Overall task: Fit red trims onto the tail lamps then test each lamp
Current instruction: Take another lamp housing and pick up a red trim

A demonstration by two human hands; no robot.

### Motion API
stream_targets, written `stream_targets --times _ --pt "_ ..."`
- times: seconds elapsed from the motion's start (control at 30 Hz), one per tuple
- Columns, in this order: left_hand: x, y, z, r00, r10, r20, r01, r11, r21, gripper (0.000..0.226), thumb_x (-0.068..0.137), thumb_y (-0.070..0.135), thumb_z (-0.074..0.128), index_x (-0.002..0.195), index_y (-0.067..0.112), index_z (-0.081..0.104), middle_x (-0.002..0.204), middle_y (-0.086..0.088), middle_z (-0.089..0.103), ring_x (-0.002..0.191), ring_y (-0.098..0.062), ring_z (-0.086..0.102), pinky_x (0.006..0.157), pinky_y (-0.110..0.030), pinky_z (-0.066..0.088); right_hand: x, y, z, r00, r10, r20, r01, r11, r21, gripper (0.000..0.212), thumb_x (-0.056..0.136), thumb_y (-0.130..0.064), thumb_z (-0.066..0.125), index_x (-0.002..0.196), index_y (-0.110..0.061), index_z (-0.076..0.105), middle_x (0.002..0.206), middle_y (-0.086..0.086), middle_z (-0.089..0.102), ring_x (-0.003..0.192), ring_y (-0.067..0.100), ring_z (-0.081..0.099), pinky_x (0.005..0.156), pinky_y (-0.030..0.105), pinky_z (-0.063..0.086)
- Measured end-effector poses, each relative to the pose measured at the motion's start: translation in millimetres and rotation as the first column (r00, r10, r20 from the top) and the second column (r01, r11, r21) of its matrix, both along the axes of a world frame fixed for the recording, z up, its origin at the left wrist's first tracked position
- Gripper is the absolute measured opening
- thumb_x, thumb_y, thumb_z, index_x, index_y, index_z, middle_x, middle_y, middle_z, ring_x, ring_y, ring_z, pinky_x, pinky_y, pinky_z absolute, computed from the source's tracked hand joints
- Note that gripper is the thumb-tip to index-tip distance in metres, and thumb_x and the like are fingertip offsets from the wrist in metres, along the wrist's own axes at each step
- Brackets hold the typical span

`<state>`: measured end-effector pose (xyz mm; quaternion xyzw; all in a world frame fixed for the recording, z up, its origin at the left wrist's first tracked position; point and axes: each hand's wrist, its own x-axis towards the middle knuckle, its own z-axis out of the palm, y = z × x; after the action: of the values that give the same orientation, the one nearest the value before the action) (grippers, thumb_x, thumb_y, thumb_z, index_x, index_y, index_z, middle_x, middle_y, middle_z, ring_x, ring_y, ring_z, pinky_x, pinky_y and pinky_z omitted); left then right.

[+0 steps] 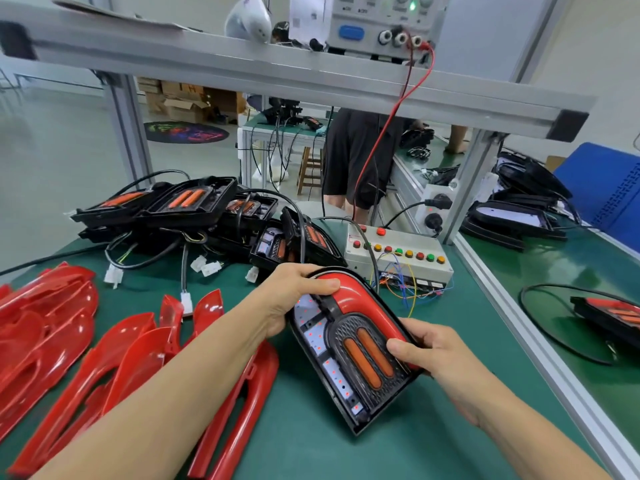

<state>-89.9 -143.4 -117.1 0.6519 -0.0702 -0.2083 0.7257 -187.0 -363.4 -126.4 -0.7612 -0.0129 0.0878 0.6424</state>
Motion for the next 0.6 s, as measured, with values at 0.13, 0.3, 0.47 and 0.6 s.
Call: stream_targets --times 0.13,0.3,0.47,0.6 --pt "2 5 -1 0.999 -0.026 -0.025 0.027 0.999 0.046 0.022 0.079 0.009 0.071 0.101 0.009 0.07 0.087 -0.011 0.073 0.076 -0.022 0.068 0.083 -0.035 0.055 2 0 2 0.999 0.024 -0.033 -0.024 0.999 -0.022 0.031 0.078 -0.022 0.069 0.108 -0.017 0.073 0.1 0.007 0.075 0.088 0.018 0.071 0.072 0.017 0.051" --pt "3 19 -3 0.991 0.045 0.127 -0.088 0.93 0.357 0.039 0.084 0.018 0.07 0.121 0.009 0.06 0.114 -0.004 0.064 0.101 -0.015 0.059 0.091 -0.025 0.044 10 0 1 0.994 0.041 -0.099 -0.046 0.998 -0.048 0.03 0.079 -0.023 0.068 0.107 -0.013 0.073 0.1 0.009 0.075 0.087 0.02 0.072 0.07 0.017 0.052" --pt "9 78 24 0.878 0.128 0.462 -0.441 0.594 0.673 0.023 0.081 0.006 0.063 0.1 0.015 0.073 0.105 -0.005 0.071 0.1 -0.021 0.064 0.091 -0.03 0.049 22 2 2 0.986 0.06 -0.155 -0.069 0.996 -0.055 0.026 0.069 -0.027 0.073 0.094 -0.024 0.078 0.097 0.011 0.076 0.087 0.027 0.073 0.065 0.019 0.056" --pt "1 132 42 0.829 0.201 0.522 -0.559 0.309 0.77 0.024 0.08 0.007 0.058 0.089 0.023 0.074 0.1 -0.003 0.072 0.097 -0.024 0.065 0.084 -0.032 0.052 31 7 3 0.983 0.047 -0.175 -0.063 0.994 -0.089 0.024 0.063 -0.028 0.073 0.086 -0.026 0.079 0.094 0.014 0.075 0.081 0.028 0.074 0.059 0.018 0.056"
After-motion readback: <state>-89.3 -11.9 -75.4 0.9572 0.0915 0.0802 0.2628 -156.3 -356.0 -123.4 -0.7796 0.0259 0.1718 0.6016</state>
